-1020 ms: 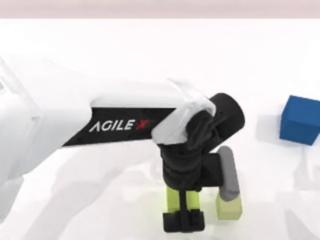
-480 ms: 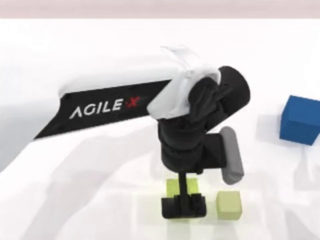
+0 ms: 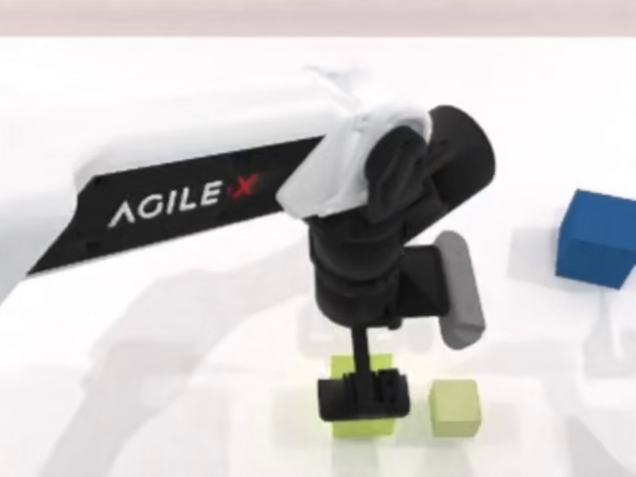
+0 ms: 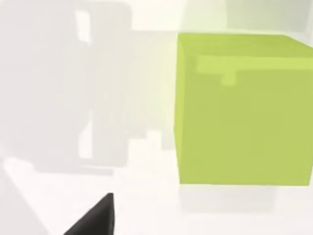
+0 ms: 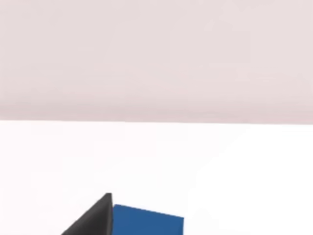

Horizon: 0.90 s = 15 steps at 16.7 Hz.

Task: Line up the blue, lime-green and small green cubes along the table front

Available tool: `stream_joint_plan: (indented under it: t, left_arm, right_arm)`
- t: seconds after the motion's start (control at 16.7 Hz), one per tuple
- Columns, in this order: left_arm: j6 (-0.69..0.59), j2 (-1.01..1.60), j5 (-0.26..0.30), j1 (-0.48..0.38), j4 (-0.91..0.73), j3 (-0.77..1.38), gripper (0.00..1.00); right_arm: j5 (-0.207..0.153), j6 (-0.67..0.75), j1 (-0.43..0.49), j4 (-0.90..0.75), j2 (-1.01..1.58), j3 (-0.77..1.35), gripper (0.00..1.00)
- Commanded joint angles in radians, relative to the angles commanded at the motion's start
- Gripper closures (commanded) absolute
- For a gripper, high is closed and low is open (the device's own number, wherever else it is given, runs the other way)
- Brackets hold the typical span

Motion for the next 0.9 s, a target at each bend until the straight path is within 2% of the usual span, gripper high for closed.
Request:
stream_joint_plan:
  t: [0.18,0.36,0.9]
  left_arm:
    - [-0.031,-0.092,-0.006,0.054,0.058,-0.083,0.00]
    - [-0.094,-0.278,-0.014,0.156,0.163,-0.239,0.00]
    - [-0.372,-1.196,-0.030,0.587,0.638,-0.980,0.00]
  right_arm:
    - [-0.002,-0.068,0.009,-0.069,0.094,0.093,0.00]
    - [-0.001,-0.190,0.021,-0.194,0.284,0.273,0.00]
    - [0.006,-0.701,0.069,-0.731,1.256,1.022,0.00]
